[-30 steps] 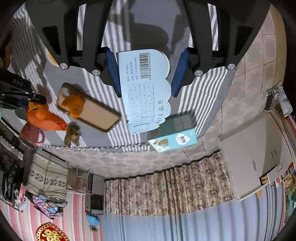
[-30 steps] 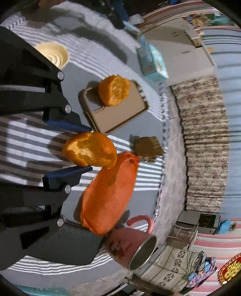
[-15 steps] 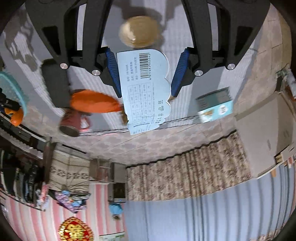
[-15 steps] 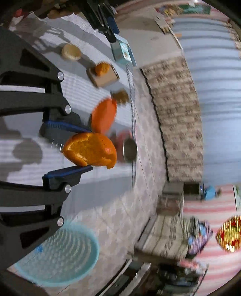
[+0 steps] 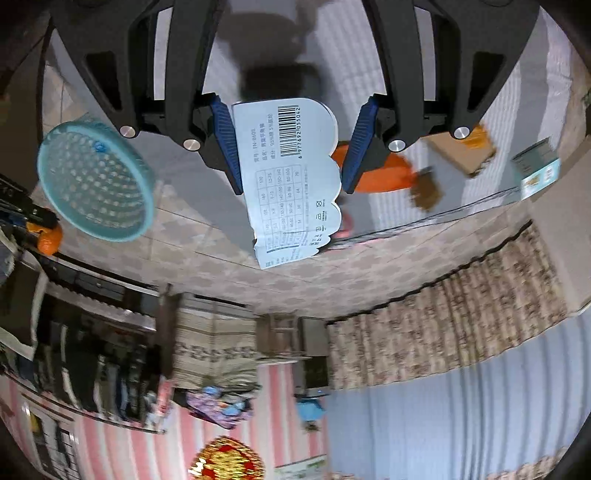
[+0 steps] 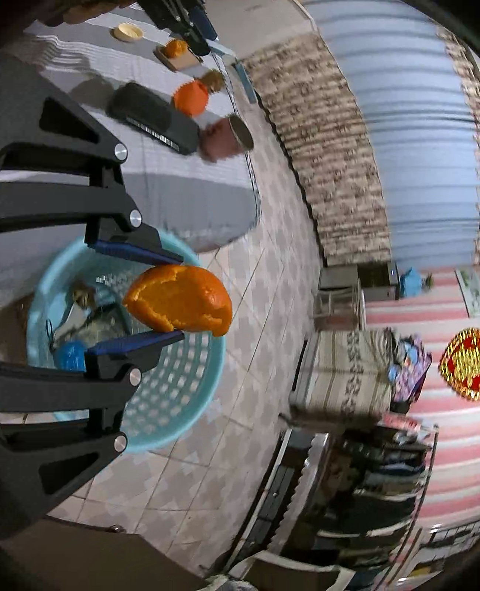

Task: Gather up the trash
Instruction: 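Drop the receipt from the left tool while the right tool drops the peel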

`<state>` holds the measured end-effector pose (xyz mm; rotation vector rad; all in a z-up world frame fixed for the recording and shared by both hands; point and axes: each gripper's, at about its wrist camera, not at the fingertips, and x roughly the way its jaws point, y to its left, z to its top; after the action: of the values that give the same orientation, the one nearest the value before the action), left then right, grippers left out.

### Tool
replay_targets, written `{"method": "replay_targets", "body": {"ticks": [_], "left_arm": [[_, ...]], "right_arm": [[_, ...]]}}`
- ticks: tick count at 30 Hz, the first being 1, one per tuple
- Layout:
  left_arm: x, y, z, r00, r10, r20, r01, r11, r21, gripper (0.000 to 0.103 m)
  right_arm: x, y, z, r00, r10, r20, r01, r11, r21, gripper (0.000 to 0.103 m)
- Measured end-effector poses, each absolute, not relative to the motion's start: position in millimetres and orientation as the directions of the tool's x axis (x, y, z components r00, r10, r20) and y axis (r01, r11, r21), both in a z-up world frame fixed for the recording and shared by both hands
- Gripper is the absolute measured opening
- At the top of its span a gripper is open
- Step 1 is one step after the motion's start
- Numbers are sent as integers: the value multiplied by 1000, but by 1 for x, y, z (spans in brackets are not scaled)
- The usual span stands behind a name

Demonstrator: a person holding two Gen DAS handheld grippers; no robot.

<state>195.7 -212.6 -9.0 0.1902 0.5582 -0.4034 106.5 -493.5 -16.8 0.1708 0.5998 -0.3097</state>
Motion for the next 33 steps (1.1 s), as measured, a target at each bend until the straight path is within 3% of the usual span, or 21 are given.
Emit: {"method": "replay_targets", "body": {"ticks": [12, 18, 19, 21, 25, 27, 33], "left_arm": [[170, -364, -41, 661, -478, -579, 606, 795, 36, 52], [162, -401, -51, 629, -507, -589, 654, 755, 48, 53], [164, -402, -52, 625, -507, -594, 655, 755, 45, 55], [166, -403, -53, 622, -503, -600, 650, 759, 39, 70], [171, -394, -47, 656, -477, -585, 619, 783, 56, 78], [173, -386, -42, 687, -455, -567, 591, 804, 70, 87], [176, -361, -31, 750, -394, -532, 517, 850, 99, 95]], "right_arm": [[88, -584, -35, 739, -318, -594, 478, 869, 130, 36], [87, -604, -40, 739, -313, -597, 493, 855, 162, 36], [86, -607, -41, 741, -309, -596, 493, 853, 170, 36], [85, -607, -42, 741, -308, -597, 493, 853, 172, 36], [87, -606, -45, 741, -300, -601, 488, 856, 173, 36], [91, -603, -49, 738, -290, -609, 478, 862, 169, 36], [112, -579, -62, 731, -247, -636, 427, 893, 144, 36]]}}
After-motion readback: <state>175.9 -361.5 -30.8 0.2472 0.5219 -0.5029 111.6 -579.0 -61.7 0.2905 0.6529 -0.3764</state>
